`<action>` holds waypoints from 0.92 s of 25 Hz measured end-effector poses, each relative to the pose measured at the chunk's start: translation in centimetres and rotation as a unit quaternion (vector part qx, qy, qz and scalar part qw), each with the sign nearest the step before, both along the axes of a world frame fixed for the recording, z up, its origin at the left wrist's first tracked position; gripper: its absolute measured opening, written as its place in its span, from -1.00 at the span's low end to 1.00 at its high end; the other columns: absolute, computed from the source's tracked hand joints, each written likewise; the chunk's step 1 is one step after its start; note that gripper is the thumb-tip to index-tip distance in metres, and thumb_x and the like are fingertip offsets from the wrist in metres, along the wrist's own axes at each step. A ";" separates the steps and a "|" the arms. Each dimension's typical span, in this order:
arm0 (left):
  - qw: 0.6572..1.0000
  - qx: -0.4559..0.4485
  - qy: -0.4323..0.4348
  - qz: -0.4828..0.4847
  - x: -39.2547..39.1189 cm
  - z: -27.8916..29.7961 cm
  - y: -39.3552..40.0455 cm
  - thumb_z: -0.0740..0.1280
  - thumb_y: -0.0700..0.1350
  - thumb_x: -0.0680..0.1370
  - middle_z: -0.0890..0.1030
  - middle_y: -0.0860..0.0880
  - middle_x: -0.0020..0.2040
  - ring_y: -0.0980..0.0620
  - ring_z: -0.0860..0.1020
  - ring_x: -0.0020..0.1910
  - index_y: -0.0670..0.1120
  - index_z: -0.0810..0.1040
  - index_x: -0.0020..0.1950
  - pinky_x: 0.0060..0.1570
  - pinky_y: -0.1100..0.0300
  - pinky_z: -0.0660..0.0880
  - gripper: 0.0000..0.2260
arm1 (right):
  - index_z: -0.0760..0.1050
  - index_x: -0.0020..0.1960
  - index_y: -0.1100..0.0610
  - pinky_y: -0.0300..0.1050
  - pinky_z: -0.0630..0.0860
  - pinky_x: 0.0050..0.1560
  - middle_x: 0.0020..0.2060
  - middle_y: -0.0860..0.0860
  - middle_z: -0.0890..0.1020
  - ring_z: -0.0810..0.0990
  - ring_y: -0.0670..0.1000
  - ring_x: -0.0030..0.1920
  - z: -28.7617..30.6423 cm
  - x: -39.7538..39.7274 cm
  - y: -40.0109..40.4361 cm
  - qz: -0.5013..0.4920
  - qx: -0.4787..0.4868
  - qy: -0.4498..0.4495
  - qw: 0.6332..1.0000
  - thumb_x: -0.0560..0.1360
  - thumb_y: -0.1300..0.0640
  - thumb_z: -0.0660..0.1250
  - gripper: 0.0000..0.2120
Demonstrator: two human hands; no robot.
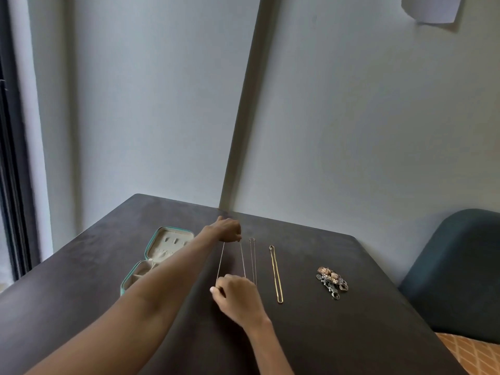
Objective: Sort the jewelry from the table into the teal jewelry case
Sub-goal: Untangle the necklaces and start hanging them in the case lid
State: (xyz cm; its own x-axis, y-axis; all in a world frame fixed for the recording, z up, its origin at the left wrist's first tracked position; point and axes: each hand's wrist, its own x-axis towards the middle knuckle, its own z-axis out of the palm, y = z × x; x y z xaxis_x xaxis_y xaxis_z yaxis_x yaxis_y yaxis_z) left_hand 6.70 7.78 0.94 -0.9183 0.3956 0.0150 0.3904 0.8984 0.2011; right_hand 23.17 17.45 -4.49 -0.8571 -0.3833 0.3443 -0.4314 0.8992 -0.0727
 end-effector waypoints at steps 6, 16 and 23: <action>1.000 -0.019 -0.023 -0.003 -3.1 -2.4 0.3 0.23 -0.13 0.49 0.64 -0.14 0.05 -0.19 0.58 0.01 -0.12 0.62 -0.03 0.00 0.02 0.50 -0.80 | 0.45 -0.40 -0.03 -0.28 0.44 -0.39 -0.46 -0.13 0.49 0.48 -0.13 -0.40 -2.0 -2.7 -1.1 -0.006 -0.020 0.074 0.997 0.36 -0.06 0.15 -0.78; 0.994 -0.043 -0.011 -0.099 -4.8 -2.4 0.8 0.28 -0.24 0.46 0.64 -0.08 0.11 -0.09 0.56 0.11 -0.11 0.65 0.06 0.12 0.10 0.46 -0.76 | 0.46 -0.31 -0.02 -0.24 0.50 -0.28 -0.38 -0.14 0.50 0.49 -0.11 -0.33 -3.4 -4.4 -1.5 -0.028 -0.062 0.126 0.990 0.41 -0.03 0.14 -0.80; 0.996 -0.042 0.019 -0.073 -4.3 -2.9 -0.2 0.29 -0.17 0.49 0.61 -0.10 0.14 -0.11 0.53 0.16 -0.09 0.63 0.13 0.14 0.09 0.43 -0.75 | 0.50 -0.14 0.00 -0.21 0.41 -0.12 -0.22 -0.09 0.53 0.49 -0.05 -0.17 -2.3 -3.7 -0.8 -0.080 -0.162 0.128 0.975 0.41 0.13 0.12 -0.82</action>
